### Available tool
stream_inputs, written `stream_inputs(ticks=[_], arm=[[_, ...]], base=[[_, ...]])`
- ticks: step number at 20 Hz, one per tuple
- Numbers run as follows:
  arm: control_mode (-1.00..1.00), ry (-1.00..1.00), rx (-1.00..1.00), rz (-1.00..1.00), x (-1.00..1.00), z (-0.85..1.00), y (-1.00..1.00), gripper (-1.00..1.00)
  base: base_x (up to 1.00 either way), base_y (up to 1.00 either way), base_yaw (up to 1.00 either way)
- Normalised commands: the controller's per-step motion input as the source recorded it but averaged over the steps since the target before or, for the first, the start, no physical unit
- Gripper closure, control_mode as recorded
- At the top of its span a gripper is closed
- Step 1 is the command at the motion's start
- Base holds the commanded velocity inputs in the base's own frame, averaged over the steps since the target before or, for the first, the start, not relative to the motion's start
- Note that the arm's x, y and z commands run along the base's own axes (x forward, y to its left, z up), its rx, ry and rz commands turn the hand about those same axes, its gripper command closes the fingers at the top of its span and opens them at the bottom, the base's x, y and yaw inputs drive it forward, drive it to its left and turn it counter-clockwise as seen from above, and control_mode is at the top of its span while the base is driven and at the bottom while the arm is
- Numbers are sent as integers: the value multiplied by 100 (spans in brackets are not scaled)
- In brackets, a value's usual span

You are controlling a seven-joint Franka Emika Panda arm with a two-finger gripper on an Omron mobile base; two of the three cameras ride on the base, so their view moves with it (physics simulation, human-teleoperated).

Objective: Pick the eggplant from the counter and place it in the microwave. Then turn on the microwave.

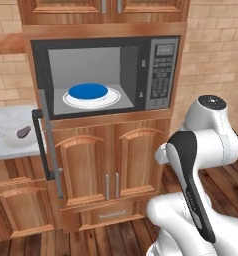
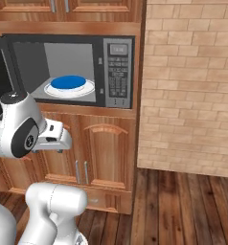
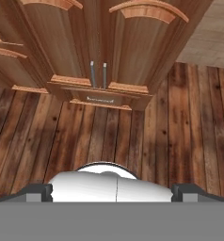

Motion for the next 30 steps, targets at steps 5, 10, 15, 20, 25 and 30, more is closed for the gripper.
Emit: stream_inputs(ticks=[5,10,15,20,25,30], arm=[[100,0,0,0,0,0,0,-100],[100,0,0,0,0,0,0,-100],[100,0,0,0,0,0,0,-100],[100,0,0,0,0,0,0,-100],[100,0,0,0,0,0,0,-100],[100,0,0,0,0,0,0,-100]], base=[[-60,0,0],[-59,6,0],[-50,31,0],[-38,44,-5],[-33,52,-9],[-30,55,-10]])
